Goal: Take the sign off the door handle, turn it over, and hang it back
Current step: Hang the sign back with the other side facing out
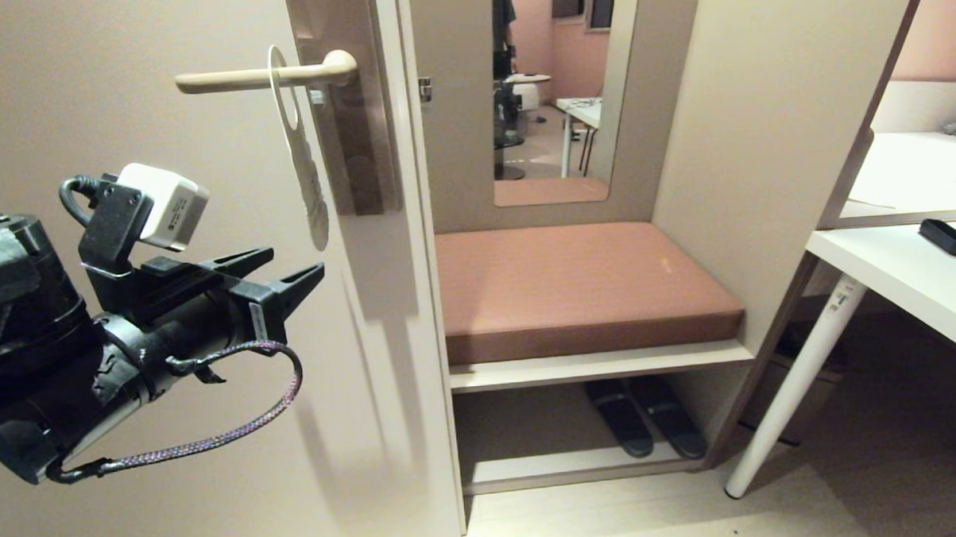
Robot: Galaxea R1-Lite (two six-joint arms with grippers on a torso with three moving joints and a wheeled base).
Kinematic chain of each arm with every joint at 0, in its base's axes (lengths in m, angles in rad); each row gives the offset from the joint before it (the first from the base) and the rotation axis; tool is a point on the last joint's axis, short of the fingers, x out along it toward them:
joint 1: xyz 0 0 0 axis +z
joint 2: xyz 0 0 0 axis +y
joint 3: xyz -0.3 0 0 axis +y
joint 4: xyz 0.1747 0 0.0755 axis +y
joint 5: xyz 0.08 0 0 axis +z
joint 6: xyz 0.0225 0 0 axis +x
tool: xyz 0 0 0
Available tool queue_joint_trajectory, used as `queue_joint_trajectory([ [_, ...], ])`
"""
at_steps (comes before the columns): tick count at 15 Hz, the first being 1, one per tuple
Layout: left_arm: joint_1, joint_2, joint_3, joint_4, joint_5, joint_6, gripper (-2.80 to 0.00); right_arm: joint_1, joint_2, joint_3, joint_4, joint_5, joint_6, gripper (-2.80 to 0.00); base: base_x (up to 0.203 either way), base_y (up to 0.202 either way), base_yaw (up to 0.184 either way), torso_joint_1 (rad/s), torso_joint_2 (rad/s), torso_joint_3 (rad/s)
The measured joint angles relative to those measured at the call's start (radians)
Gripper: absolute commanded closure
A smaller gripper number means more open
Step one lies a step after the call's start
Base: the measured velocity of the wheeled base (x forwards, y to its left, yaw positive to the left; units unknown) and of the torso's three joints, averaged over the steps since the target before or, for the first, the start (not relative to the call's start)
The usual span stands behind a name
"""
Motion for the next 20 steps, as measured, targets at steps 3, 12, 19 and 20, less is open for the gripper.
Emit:
queue_joint_trajectory([
  [3,0.000,-0.013,0.017,0.000,-0.001,0.001,0.00,0.000,0.000,0.000,0.000,0.000,0.000,0.00,0.000,0.000,0.000,0.000,0.00,0.000],
  [12,0.001,-0.009,-0.009,0.000,-0.001,-0.006,0.00,0.000,0.000,0.000,0.001,0.000,0.000,0.00,0.000,0.000,0.000,0.000,0.00,0.000],
  [19,0.004,0.101,-0.234,0.001,-0.005,0.000,0.00,0.000,0.000,0.000,0.001,0.000,0.000,0.00,0.000,0.000,0.000,0.000,0.00,0.000],
  [20,0.003,0.117,-0.259,0.001,-0.005,0.002,0.00,0.000,0.000,0.000,0.000,0.000,0.000,0.00,0.000,0.000,0.000,0.000,0.00,0.000],
])
